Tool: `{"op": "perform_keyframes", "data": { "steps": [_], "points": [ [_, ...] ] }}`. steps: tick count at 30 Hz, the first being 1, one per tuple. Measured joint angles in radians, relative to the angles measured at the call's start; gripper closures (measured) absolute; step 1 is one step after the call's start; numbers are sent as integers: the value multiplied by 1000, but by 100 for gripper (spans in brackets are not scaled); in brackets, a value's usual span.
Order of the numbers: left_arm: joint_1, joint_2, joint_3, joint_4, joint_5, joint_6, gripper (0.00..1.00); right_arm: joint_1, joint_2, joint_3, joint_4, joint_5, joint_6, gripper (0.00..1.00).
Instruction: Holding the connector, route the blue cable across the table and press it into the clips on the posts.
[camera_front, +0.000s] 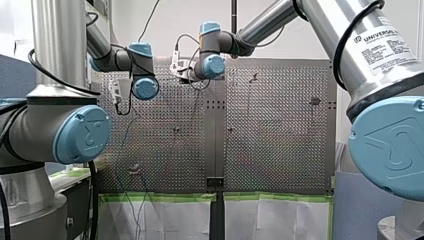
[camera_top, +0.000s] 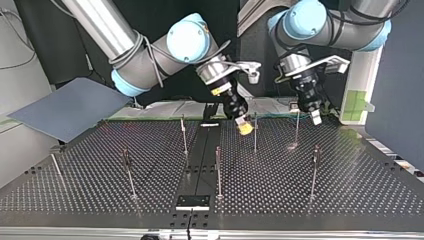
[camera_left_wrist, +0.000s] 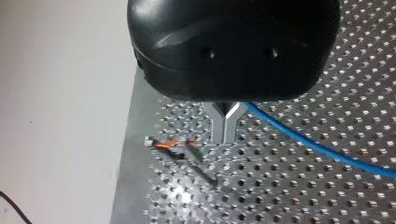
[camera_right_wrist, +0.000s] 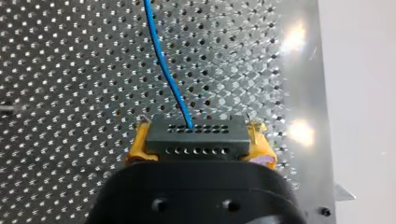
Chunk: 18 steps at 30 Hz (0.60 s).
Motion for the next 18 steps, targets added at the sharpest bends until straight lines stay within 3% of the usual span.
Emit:
{"op": "perform_keyframes", "data": {
  "steps": [13,18],
  "points": [
    [49,15,62,-61,7,13,100,7,9,-75,16,-16,18,100],
    [68,14,72,-56,37,11,100,18,38,-105,32,-13,18,100]
  ]
}}
